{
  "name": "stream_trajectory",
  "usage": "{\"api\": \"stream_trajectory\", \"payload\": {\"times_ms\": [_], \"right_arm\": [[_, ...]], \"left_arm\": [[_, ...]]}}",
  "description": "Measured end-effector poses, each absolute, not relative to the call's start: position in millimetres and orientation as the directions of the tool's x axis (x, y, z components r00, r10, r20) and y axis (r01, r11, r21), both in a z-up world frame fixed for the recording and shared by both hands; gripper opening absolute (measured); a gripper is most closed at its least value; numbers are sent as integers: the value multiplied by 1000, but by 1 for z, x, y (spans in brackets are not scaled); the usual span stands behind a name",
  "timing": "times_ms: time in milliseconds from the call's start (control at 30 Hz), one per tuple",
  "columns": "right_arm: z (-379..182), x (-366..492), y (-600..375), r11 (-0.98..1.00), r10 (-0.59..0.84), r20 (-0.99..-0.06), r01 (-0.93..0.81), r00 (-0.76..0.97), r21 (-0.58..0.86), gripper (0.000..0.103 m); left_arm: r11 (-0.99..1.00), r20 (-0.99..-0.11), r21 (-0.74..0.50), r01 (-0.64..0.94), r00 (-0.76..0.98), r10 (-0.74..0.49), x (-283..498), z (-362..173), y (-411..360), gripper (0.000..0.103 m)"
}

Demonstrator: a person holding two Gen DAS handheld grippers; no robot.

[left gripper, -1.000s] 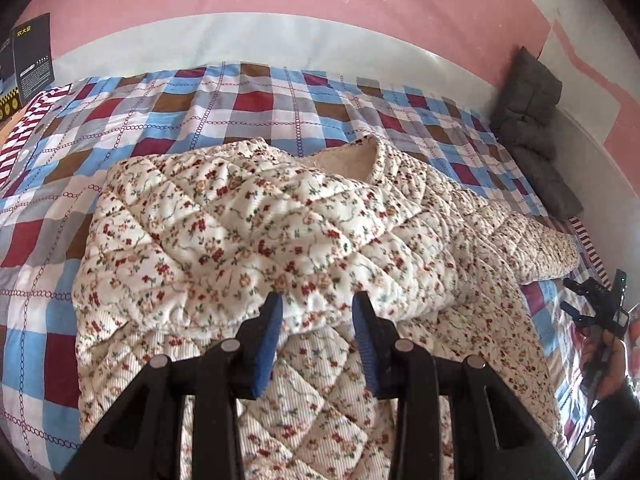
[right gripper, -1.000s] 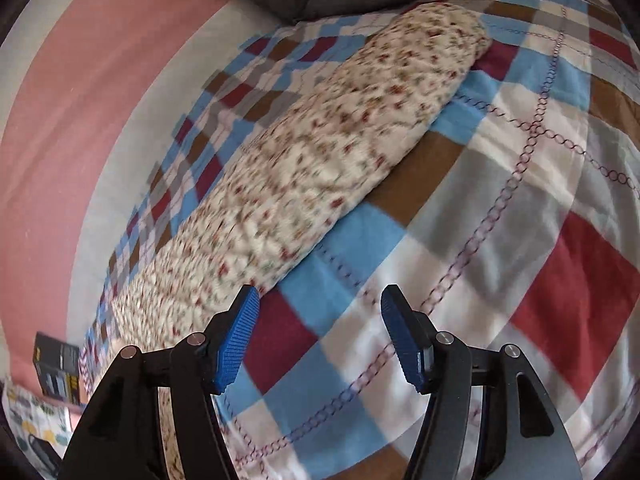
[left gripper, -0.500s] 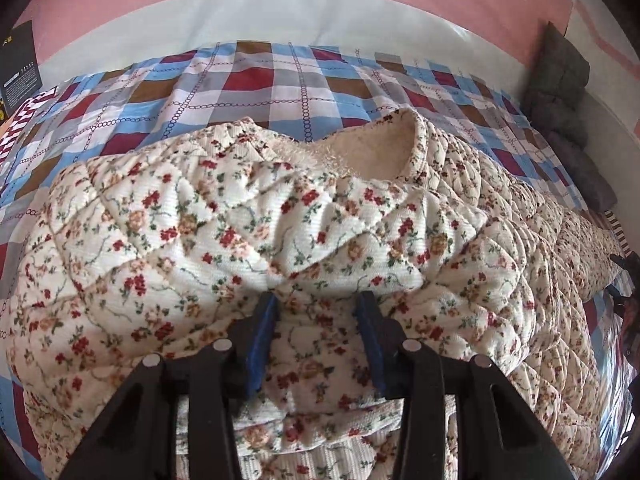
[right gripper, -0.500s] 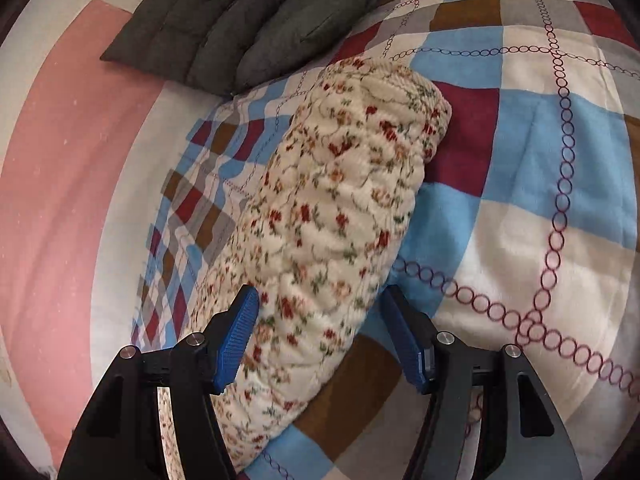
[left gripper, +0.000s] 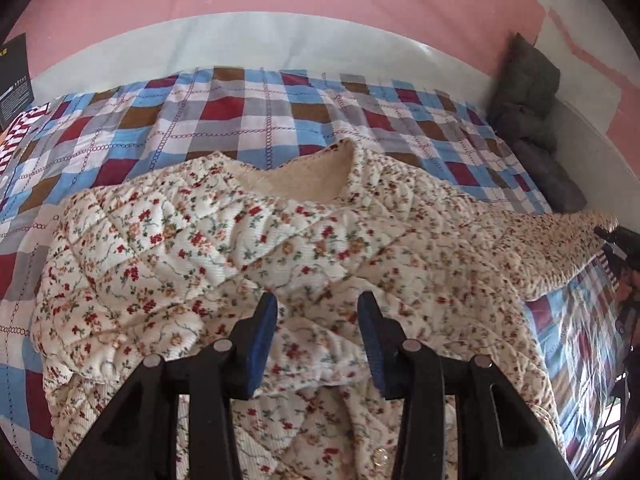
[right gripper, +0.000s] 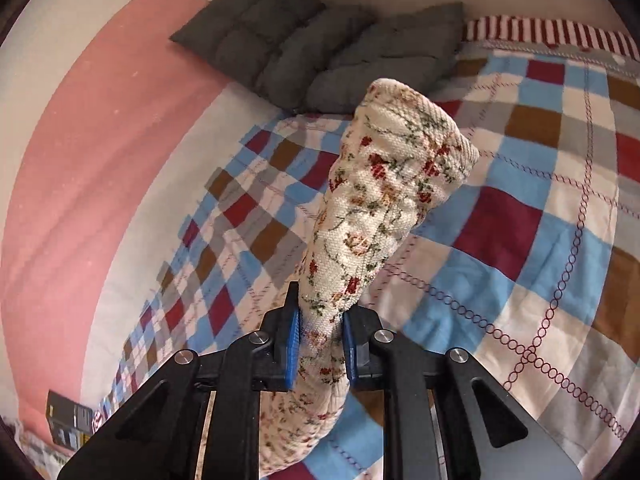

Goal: Fold large clothes
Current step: 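Grasp the cuff of the other sleeve with the right gripper and lift, then fold the held sleeve across the jacket front with the right gripper, release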

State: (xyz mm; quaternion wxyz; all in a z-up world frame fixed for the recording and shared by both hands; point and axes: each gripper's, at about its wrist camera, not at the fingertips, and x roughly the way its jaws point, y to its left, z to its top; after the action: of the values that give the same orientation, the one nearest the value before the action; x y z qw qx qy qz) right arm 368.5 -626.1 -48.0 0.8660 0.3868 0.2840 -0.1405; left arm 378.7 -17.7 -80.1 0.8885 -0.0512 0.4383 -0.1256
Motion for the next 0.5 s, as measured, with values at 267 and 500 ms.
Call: {"api": "stream_trajectory", "payload": {"times_ms": [267,500], "right_arm": [[36,375,-525,807,118,-506,214,854,551,16],[54,386,-408,877,281,-522,5,805,480,15]], "left_arm": [[948,-741,-201,248,595,-313,368,-50,-36,43],[954,-742,-228,193,600,-299,371,-49,-11,43]]}}
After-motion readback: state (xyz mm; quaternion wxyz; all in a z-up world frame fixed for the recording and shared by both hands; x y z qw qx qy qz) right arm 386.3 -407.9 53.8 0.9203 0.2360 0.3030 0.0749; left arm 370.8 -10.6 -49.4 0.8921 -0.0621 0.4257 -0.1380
